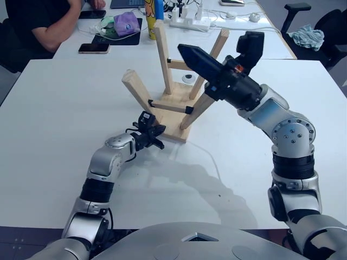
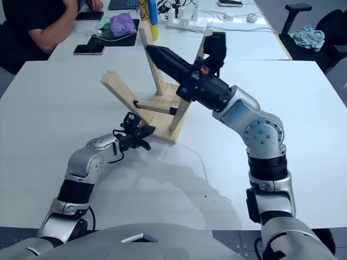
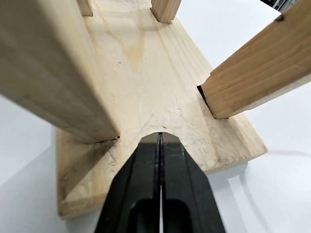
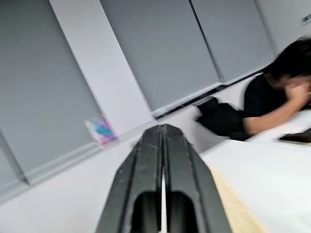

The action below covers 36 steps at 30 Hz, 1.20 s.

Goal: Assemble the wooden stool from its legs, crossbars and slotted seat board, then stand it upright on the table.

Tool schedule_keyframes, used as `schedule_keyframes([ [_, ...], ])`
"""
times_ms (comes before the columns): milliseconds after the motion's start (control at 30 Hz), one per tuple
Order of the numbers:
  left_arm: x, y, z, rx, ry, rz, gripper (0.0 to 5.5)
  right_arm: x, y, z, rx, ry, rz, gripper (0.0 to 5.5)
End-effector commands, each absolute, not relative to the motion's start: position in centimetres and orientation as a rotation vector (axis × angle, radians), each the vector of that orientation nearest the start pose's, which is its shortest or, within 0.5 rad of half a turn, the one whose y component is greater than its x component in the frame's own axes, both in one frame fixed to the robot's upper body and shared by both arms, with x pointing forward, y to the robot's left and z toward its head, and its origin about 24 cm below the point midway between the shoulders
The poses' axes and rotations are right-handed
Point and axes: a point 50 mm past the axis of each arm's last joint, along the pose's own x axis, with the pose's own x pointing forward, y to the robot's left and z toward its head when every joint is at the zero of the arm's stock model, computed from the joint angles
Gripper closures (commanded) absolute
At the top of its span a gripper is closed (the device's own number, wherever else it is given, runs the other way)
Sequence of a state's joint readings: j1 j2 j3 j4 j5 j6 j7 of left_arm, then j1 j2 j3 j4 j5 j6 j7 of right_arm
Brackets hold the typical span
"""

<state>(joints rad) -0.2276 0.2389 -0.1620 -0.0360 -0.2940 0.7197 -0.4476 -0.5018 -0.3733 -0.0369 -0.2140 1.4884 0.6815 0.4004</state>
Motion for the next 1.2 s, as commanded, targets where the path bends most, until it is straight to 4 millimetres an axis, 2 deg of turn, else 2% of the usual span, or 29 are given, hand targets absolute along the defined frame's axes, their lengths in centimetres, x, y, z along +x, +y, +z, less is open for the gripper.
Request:
schedule_keyframes([
  [33,26.0,13.0,1.9,-0.047,0.632,-0.608,5.5,28.4,-15.1,22.3,1.095,-0.169,1.13,5.5],
  [167,26.0,12.9,2.1,-0.043,0.62,-0.613,5.5,29.8,-16.9,21.3,1.153,-0.17,0.989,5.5],
  [200,26.1,12.9,2.3,-0.04,0.609,-0.62,5.5,30.1,-16.9,20.6,1.103,-0.139,0.949,5.5],
  [233,26.2,12.9,2.5,-0.037,0.599,-0.626,5.5,30.4,-16.8,19.8,1.032,-0.095,0.91,5.5],
  [333,26.2,13.1,4.0,-0.021,0.518,-0.66,5.5,30.9,-15.6,15.3,0.644,0.132,0.819,5.5],
  [433,25.5,13.6,5.7,0.033,0.448,-0.744,5.5,30.5,-16.0,11.9,0.457,0.23,0.783,5.5],
  [533,24.0,14.6,6.6,0.06,0.467,-0.805,5.5,30.0,-16.4,10.1,0.339,0.265,0.804,5.5],
  [700,22.5,15.6,5.9,0.113,0.568,-0.861,5.5,29.7,-16.3,9.5,0.264,0.266,0.842,5.5],
  [933,24.1,15.4,3.2,0.166,0.643,-0.786,5.5,28.8,-14.1,9.7,0.211,0.249,1.01,5.5],
  [1200,25.8,14.8,3.0,0.152,0.611,-0.75,5.5,27.9,-12.3,9.3,0.151,0.283,1.133,5.5],
])
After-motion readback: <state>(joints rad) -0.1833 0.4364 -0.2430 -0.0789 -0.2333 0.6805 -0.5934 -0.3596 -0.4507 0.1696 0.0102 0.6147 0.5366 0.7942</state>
